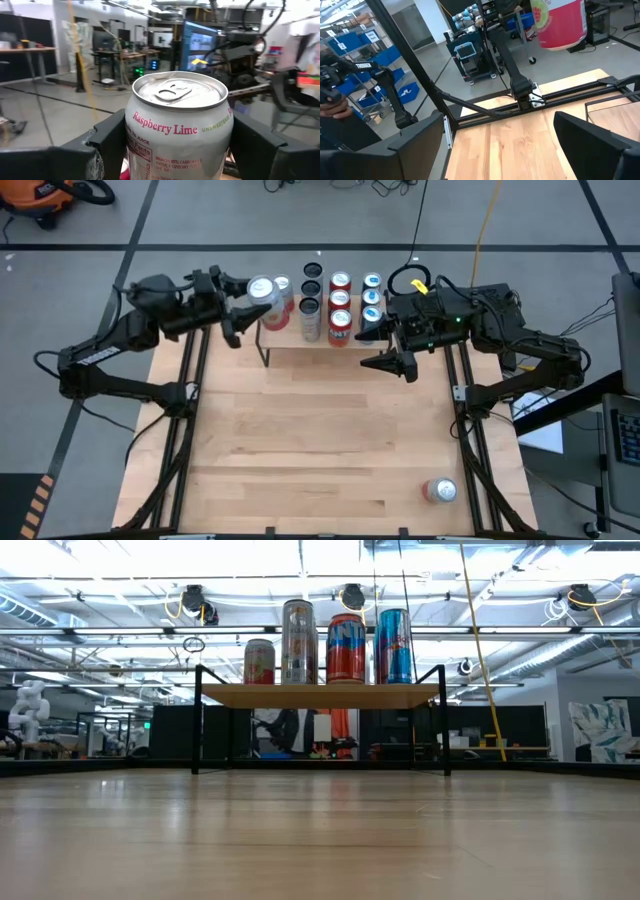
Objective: Place canned beverage on shelf
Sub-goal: Put the top pink and white soda can aligned with the other pink and white soda can on the shelf
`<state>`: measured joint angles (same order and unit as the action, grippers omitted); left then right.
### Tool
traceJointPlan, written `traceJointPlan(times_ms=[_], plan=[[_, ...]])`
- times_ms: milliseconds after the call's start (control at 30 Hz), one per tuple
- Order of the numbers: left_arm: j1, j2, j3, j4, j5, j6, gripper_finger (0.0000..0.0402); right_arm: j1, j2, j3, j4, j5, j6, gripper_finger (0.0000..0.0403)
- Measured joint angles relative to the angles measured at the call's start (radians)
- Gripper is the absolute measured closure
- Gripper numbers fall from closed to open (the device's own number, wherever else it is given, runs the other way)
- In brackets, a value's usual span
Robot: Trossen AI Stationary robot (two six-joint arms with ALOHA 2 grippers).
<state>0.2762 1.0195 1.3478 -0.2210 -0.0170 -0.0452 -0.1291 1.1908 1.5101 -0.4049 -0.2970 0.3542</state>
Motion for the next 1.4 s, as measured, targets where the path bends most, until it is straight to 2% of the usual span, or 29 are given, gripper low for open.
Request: traceJointPlan(times_ms=[267,467,600,733,1167,1300,1400], plan=[[-0.001,0.000,0.000,0.006,-0.084,-0.020,0.0125,0.000,0.000,0.000,0.001,0.002,0.000,0.0046],[0.006,0.000,0.000,0.005,0.045,0.027,0.0125,0.000,0.000,0.000,0.001,0.003,0.000,0.0046],[0.084,-0.007,0.000,0.015,0.112,0.060,0.0125,0.000,0.000,0.000,0.001,0.003,0.001,0.0046],[0.209,-0.008,0.000,0.024,0.245,0.078,0.0125,0.000,0.000,0.000,0.001,0.005,0.029,0.0046],[0.602,0.123,-0.002,0.019,0.809,0.076,0.0125,0.000,0.000,0.000,0.013,0.006,0.136,0.0046],[0.657,0.129,-0.055,0.034,0.920,0.070,0.0125,0.000,0.000,0.000,0.012,0.006,0.160,0.0046],[0.667,0.124,-0.121,0.047,0.948,0.073,0.0125,0.000,0.000,0.000,0.012,0.006,0.179,0.0046]])
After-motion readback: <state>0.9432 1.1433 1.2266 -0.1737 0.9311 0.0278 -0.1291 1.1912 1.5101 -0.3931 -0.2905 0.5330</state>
